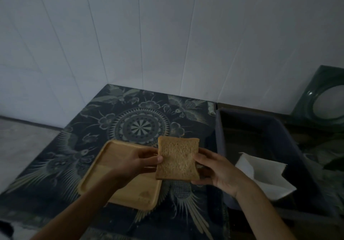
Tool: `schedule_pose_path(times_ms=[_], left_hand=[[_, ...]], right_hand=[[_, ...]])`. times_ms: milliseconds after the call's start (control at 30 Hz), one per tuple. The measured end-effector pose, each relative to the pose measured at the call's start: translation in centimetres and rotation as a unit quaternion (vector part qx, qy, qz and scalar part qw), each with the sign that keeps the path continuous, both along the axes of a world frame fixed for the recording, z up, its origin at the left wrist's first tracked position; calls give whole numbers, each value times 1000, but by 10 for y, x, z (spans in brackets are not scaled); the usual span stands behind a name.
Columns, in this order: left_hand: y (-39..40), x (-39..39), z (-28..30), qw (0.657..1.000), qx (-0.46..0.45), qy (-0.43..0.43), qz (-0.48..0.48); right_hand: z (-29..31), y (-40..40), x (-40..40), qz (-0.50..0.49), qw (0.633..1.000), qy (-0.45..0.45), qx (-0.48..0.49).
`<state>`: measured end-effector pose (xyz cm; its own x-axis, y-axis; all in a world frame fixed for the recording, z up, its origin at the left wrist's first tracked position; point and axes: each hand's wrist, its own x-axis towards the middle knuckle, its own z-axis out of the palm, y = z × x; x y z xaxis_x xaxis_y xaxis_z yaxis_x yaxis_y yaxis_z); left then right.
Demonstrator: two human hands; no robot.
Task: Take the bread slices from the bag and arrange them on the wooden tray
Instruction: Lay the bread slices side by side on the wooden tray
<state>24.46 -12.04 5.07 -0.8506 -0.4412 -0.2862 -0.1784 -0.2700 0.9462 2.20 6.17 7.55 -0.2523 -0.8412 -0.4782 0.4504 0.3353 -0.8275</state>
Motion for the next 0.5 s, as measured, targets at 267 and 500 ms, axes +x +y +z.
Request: schedule_pose_path(times_ms=[267,500], left_hand=[[-58,43,-54,997,17,-66,-17],[-90,62,-111,987,63,-145,-25]], right_hand=[[-60,-54,52,-17,997,-39,68],[-125,-83,83,-38,984,-94,148]])
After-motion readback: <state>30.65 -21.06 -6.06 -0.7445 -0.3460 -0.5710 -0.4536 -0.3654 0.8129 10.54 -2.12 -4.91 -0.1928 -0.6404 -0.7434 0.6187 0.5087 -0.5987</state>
